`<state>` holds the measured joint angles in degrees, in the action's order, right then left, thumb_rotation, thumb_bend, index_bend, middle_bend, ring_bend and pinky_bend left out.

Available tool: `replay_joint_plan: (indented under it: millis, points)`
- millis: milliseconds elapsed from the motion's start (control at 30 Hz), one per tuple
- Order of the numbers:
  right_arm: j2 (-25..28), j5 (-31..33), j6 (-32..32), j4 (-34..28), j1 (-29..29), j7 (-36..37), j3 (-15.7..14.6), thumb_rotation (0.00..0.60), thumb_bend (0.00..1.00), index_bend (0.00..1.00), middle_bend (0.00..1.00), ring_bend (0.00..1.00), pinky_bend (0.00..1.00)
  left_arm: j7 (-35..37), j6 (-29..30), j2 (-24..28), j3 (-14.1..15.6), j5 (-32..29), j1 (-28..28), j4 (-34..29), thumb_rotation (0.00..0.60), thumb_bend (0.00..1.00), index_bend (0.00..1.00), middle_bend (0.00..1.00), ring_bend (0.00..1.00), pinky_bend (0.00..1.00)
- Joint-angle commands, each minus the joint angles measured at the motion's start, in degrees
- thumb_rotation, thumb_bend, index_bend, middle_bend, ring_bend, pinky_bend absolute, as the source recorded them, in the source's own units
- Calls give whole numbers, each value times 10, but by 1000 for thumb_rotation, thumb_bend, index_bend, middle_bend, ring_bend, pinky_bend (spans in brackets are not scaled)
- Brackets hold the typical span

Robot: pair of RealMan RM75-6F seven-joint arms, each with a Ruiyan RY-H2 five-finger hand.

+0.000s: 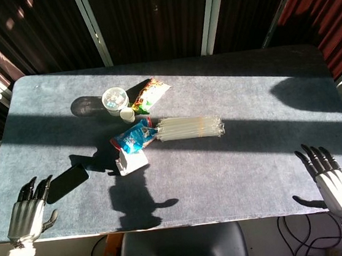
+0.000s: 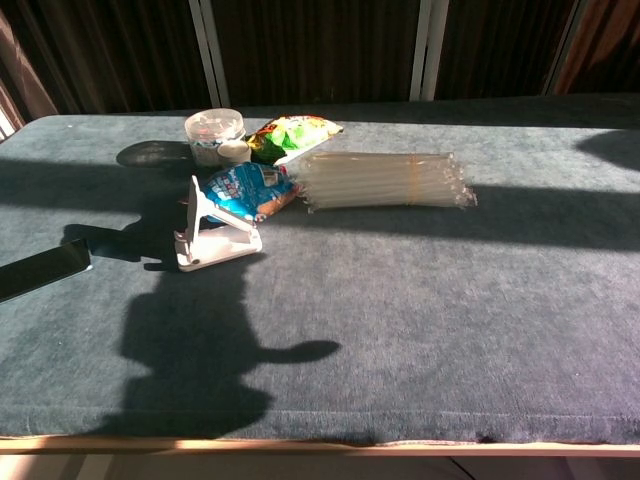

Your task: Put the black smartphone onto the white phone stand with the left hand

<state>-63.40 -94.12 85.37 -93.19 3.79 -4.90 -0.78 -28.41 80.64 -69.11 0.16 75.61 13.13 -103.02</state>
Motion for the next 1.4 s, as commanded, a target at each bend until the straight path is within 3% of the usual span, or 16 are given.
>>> replay_joint_plan:
  millis: [33, 267, 467, 733, 1000, 1400]
  points:
    - [1, -1, -4, -1, 3, 2, -1, 600, 215, 0, 0, 0, 0, -240, -48, -71, -56, -171, 72, -67, 600, 287, 86, 169, 65, 175]
    - [7, -5, -12, -4, 9, 13, -2, 600, 215, 0, 0, 0, 0, -405, -10, -163, -116, -371, 148, -33, 600, 277, 82, 152, 72, 189]
    - [11, -6, -13, -4, 12, 23, -2, 600, 215, 0, 0, 0, 0, -472, 16, -214, -144, -477, 198, 22, 600, 273, 69, 99, 70, 191]
    - [16, -11, -16, -3, 15, 35, -6, 600, 215, 0, 0, 0, 0, -496, 49, -249, -158, -524, 235, 66, 600, 270, 67, 111, 72, 199]
    - [17, -12, -9, -2, 12, 40, -5, 600, 216, 0, 0, 0, 0, -492, 26, -244, -175, -582, 251, 78, 600, 270, 88, 147, 86, 209]
    - [20, -13, -2, 0, 10, 48, -6, 600, 215, 0, 0, 0, 0, -479, 4, -248, -177, -623, 277, 118, 600, 273, 103, 173, 103, 220]
